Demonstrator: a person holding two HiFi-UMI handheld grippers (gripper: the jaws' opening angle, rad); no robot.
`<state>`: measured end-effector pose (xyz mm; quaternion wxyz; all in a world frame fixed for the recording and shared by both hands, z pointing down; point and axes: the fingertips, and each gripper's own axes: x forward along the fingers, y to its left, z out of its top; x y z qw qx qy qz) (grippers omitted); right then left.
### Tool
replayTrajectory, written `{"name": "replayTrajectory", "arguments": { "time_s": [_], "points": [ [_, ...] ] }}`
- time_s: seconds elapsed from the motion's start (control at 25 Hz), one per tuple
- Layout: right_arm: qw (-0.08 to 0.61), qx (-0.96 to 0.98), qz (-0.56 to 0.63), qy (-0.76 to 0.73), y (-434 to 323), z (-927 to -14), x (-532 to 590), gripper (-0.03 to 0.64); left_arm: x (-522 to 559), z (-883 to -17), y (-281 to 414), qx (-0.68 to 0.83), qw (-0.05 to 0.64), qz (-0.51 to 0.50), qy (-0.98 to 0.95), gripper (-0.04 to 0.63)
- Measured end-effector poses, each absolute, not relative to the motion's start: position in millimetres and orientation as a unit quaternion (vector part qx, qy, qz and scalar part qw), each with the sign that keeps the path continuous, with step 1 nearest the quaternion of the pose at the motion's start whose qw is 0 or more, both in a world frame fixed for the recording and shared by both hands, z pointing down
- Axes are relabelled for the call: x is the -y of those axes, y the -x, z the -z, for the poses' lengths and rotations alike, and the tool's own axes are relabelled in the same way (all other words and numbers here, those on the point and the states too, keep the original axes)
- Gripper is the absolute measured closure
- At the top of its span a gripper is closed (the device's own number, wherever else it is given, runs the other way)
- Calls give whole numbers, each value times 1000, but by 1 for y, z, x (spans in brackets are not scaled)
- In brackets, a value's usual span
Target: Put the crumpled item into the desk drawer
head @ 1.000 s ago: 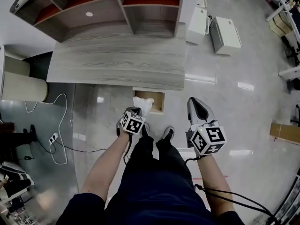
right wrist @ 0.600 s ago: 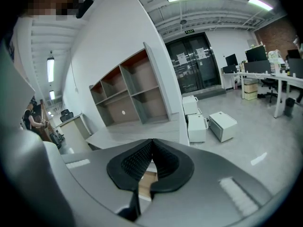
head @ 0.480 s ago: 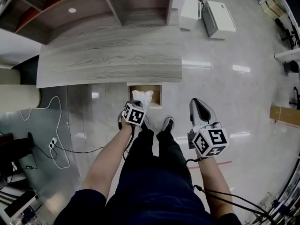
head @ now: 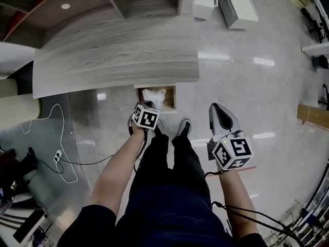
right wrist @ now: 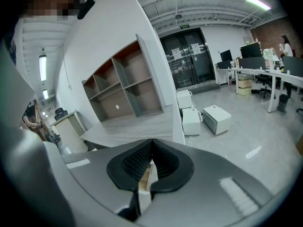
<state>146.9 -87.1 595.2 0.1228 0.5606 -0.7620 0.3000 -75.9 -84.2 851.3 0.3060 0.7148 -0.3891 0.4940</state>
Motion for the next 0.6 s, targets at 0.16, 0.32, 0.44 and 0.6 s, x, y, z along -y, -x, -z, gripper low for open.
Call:
{"name": "replayTrajectory", "arguments": {
  "time_s": [0.16,0.32,0.44,0.6],
  "points": [
    [128,761,-306,-557,-145,-604,89,611,93,-858,74,385,289,-507,-715,588],
    [133,765,-307,-551,-138,-606,89,611,99,-867,74,382,287,-518,-709,588],
    [133,765,-308,-550,-137,-609,90,611,103,-873,72,380,285,-521,-709,586],
    [134,764,-311,-549,-137,-613,88,611,101,-881,66,366,296,-522,-711,584]
  ]
}}
